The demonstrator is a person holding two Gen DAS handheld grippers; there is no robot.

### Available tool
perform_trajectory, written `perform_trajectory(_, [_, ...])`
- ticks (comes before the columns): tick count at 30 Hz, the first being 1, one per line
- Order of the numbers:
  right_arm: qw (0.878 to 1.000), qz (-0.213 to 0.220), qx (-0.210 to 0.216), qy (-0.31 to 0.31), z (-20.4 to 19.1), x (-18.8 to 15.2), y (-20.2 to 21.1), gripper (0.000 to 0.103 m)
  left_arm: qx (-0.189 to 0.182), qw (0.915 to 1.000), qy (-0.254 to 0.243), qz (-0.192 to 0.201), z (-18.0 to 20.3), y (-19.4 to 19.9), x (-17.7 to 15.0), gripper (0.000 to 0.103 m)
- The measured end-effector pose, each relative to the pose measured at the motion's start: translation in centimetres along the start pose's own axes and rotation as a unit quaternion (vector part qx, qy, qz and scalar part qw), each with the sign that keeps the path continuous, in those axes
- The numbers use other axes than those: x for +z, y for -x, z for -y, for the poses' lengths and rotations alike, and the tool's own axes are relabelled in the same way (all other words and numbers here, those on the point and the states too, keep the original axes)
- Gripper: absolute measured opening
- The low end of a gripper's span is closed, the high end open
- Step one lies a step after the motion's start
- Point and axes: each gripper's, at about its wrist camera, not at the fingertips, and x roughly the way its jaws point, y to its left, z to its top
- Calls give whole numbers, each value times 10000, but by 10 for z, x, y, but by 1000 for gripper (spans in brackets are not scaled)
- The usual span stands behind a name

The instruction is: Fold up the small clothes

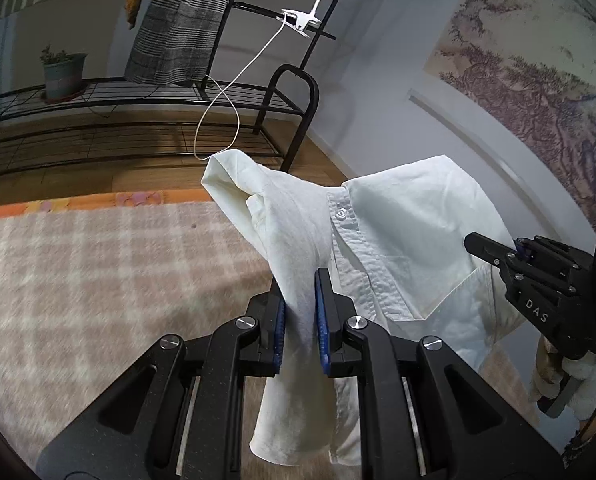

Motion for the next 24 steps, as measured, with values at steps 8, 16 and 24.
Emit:
perform_trajectory(8, [9995, -224, -203, -95, 18, -9, -57, 8, 441, 9984, 218, -273, -16, -28, -7, 12])
perform_trajectory(16, [9930, -922, -363, -644, 41, -22, -96, 30, 974, 9932, -17, -646, -13, -43, -8, 21])
perform_trajectory(24, [9896, -900, -570, -963, 55, -26, -74, 39, 1054, 9931, -262, -442, 0, -4, -13, 22])
